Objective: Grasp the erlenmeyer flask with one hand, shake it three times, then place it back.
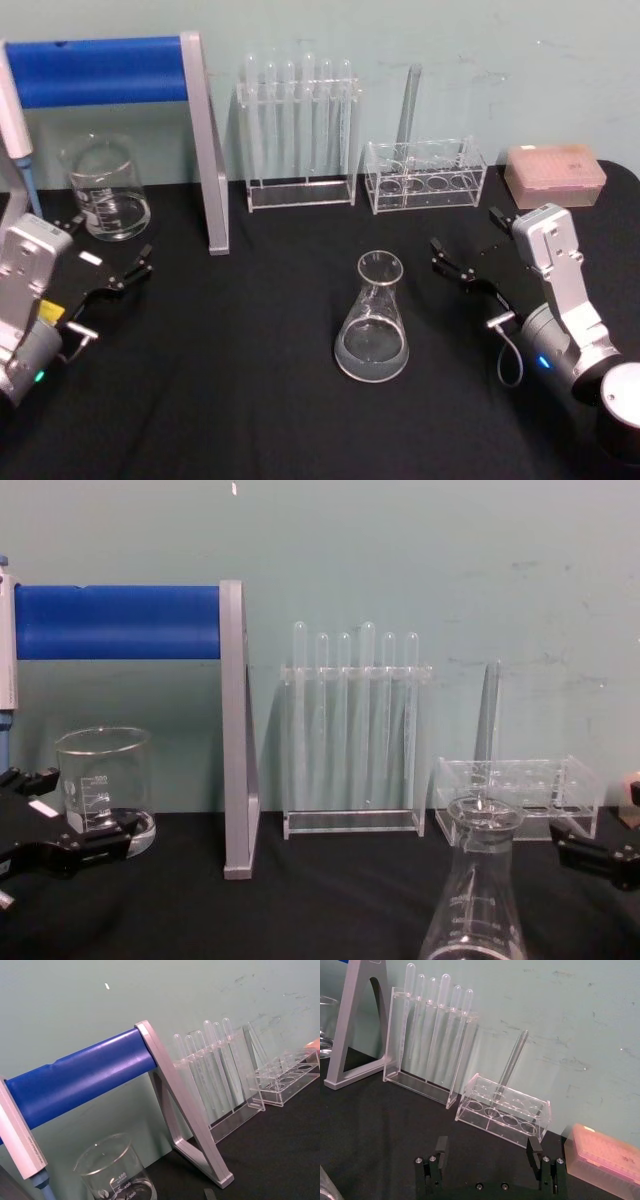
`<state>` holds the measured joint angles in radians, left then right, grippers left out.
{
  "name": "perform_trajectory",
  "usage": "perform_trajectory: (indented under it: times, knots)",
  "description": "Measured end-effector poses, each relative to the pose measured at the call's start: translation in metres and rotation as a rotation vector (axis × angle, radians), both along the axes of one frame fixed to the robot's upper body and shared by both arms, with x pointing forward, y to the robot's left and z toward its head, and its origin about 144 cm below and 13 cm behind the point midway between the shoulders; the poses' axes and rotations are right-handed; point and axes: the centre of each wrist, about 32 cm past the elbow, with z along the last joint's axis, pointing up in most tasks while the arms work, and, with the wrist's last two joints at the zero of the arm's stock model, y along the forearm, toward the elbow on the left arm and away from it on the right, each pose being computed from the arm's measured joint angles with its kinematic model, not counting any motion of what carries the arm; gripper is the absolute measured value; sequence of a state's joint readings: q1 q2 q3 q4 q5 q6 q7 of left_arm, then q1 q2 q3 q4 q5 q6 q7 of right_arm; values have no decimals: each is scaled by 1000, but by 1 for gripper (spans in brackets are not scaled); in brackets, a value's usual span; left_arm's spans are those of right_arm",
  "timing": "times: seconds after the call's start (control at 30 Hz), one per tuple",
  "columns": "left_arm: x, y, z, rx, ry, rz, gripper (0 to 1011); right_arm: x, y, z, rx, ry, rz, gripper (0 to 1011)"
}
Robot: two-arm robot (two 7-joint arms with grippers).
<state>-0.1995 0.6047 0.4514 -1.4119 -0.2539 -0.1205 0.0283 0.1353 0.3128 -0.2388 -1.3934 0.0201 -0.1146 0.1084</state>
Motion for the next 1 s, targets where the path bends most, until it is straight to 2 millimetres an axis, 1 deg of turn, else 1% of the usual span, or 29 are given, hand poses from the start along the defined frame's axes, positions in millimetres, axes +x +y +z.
perform_trajectory:
  times: [1.0]
  knots:
    - [0, 0, 0, 0, 0, 0, 1001, 0, 0, 0, 0, 0, 0, 1000]
